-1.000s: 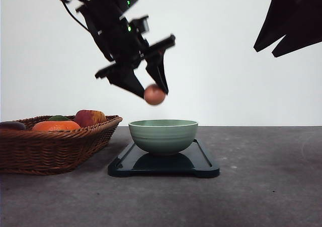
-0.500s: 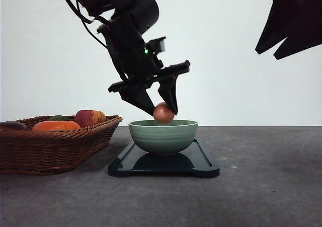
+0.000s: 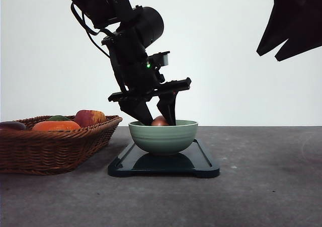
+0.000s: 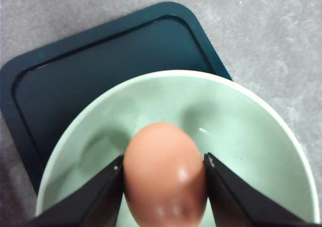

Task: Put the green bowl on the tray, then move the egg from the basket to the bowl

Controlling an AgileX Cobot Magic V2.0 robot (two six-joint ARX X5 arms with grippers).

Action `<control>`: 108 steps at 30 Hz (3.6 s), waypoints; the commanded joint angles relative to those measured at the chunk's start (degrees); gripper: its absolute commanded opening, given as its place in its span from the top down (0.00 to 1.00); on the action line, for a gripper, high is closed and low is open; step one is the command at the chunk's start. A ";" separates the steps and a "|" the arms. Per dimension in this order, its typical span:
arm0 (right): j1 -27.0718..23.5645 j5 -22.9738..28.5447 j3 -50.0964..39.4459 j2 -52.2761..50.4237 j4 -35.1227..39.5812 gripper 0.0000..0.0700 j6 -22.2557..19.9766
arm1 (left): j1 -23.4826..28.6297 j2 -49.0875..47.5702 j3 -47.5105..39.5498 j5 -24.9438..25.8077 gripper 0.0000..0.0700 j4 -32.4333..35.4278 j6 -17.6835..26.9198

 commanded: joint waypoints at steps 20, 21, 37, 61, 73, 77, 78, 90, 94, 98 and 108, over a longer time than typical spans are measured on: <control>0.32 0.00 0.20 0.44 -0.77 0.62 -0.43 | -0.93 3.38 1.29 -0.18 0.48 0.08 0.50; 0.32 0.00 0.20 0.44 -0.81 0.62 -0.42 | -0.95 3.37 1.29 -0.18 0.44 0.09 0.40; 0.32 0.00 0.20 0.44 -1.02 0.62 -0.39 | -1.05 -5.58 2.56 -0.16 0.43 -5.13 -2.18; 0.32 0.00 0.20 0.44 -2.03 0.62 -0.44 | 0.29 -43.00 -23.49 -0.16 0.43 -6.92 0.44; 0.32 0.00 0.20 0.44 -2.15 0.62 -0.45 | 5.16 -63.86 -42.20 -0.18 0.44 -6.21 -0.01; 0.32 0.00 0.20 0.44 -2.01 0.62 -0.45 | 7.54 -66.44 -43.01 -0.18 0.44 -6.61 -0.10; 0.32 0.00 0.20 0.44 -2.01 0.62 -0.44 | 8.02 -66.68 -43.01 -0.18 0.44 -6.58 -0.19; 0.33 -1.71 0.20 0.41 -3.78 0.98 -0.13 | 8.90 -66.70 -42.99 -0.16 1.00 -8.12 -0.83; 0.32 -3.04 0.20 0.39 -4.68 0.98 -0.22 | 8.90 -66.70 -42.97 -0.16 1.00 -8.52 -0.82; 0.32 -3.01 0.20 0.39 -4.36 0.97 -0.22 | 8.90 -66.70 -42.97 -0.16 1.00 -8.51 -0.82; 0.32 -3.01 0.20 0.39 -4.09 0.98 -0.22 | 10.74 -68.93 -43.63 -0.18 1.00 -7.43 3.48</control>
